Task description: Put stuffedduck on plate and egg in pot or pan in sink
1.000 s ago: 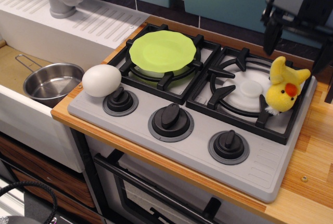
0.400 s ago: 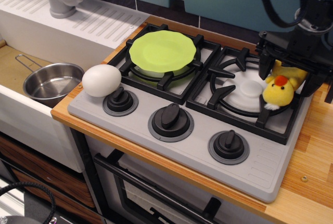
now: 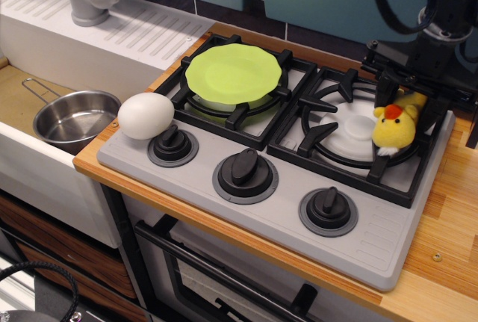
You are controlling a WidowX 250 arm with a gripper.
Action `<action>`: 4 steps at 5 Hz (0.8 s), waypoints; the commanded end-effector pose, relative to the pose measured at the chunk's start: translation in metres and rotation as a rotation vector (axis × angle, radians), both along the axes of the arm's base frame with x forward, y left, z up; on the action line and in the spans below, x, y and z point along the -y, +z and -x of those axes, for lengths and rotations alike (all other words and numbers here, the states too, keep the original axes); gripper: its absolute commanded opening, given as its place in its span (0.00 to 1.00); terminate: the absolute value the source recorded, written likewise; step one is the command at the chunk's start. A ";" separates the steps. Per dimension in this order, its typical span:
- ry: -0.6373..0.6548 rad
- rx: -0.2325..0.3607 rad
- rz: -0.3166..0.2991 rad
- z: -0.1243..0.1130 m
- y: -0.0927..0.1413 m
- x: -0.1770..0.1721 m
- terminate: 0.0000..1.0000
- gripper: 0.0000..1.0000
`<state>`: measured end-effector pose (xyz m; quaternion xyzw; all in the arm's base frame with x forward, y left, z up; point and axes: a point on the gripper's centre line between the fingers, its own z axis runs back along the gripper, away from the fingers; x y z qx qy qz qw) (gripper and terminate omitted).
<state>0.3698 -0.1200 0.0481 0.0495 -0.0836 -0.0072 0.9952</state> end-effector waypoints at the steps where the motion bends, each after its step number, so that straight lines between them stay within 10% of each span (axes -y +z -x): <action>1: 0.001 -0.002 -0.008 0.002 0.050 0.005 0.00 0.00; 4: -0.065 -0.008 -0.043 -0.008 0.080 -0.025 0.00 0.00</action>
